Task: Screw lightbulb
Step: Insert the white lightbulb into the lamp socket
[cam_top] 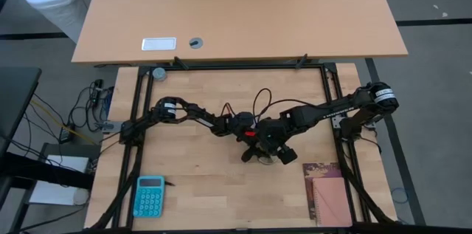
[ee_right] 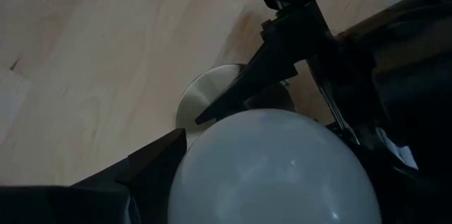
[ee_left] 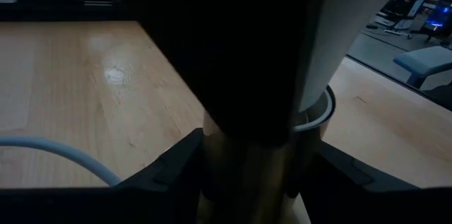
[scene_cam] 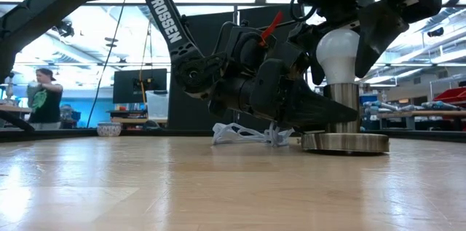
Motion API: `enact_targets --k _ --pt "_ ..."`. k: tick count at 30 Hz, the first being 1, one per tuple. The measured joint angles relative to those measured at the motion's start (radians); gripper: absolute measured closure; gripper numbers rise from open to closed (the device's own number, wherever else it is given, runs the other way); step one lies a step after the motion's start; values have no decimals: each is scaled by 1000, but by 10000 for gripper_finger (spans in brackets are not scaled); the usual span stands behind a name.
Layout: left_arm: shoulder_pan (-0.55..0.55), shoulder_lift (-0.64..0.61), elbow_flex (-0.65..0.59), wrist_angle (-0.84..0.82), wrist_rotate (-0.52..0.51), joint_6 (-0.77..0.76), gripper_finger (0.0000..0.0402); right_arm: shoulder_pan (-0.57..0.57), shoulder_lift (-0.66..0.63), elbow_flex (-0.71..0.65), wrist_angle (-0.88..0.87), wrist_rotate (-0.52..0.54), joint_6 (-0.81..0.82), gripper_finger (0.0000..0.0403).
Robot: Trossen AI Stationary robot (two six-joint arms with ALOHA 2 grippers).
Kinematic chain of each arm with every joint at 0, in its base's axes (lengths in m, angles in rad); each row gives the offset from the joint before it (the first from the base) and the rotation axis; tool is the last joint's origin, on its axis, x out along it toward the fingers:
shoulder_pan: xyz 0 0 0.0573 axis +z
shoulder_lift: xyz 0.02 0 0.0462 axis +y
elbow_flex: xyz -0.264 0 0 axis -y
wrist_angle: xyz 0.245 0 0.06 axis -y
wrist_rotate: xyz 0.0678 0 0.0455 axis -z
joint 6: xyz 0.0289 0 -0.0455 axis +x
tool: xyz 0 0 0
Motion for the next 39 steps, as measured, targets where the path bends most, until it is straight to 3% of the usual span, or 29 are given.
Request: enact_targets --k 11,20,28,39 --pt "0 0 0 0 0 -1 204 0 0 0 -1 10 2 99" --pt "0 0 1 -1 -2 -3 204 0 0 1 3 18 2 158" --pt "0 0 1 -1 -3 -5 204 -1 0 1 0 17 8 132" --pt "-2 0 1 1 -99 -14 204 -2 -2 2 -28 21 102 152"
